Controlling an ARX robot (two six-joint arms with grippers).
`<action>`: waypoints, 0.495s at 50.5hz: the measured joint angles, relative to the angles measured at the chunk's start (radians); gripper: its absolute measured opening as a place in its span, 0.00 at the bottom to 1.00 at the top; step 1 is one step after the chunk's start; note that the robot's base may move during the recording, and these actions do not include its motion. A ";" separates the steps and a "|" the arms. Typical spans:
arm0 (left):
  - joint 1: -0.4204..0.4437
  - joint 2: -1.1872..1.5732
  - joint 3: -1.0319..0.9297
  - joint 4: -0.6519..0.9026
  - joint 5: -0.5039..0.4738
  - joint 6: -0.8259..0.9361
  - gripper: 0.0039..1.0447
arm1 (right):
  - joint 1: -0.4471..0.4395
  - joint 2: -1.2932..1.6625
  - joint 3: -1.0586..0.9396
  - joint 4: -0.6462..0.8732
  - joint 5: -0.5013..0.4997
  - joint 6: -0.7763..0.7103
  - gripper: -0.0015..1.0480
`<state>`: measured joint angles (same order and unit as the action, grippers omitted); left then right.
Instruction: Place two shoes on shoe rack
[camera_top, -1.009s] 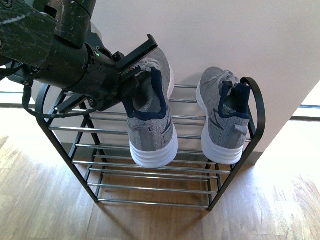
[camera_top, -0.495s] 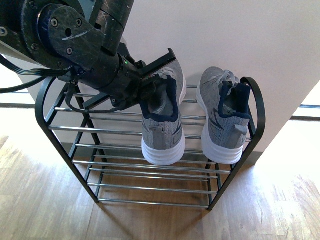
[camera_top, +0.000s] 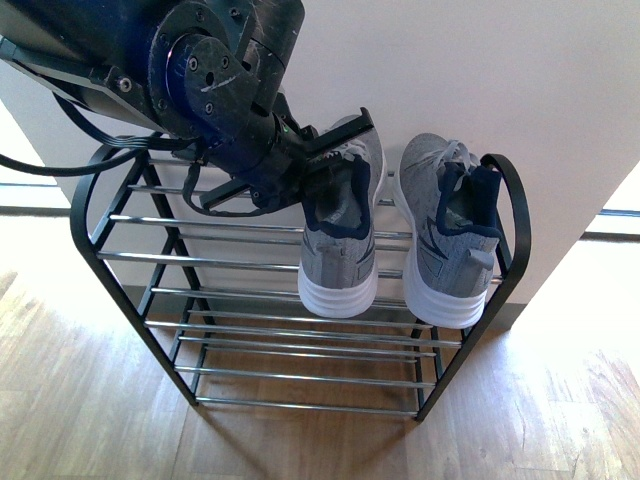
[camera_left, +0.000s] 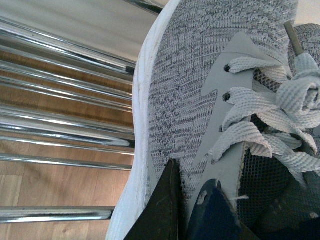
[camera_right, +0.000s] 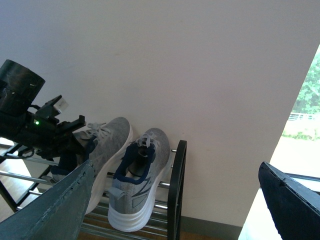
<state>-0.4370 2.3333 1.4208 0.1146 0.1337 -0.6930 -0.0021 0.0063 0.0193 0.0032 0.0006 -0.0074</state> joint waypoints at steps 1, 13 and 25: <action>0.000 0.006 0.006 -0.003 -0.002 0.001 0.01 | 0.000 0.000 0.000 0.000 0.000 0.000 0.91; -0.005 0.045 0.055 0.002 0.015 0.008 0.01 | 0.000 0.000 0.000 0.000 0.000 0.000 0.91; -0.006 0.056 0.055 0.038 0.055 -0.009 0.01 | 0.000 0.000 0.000 0.000 0.000 0.000 0.91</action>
<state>-0.4431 2.3894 1.4757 0.1528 0.1890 -0.7021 -0.0021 0.0063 0.0189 0.0032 0.0006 -0.0074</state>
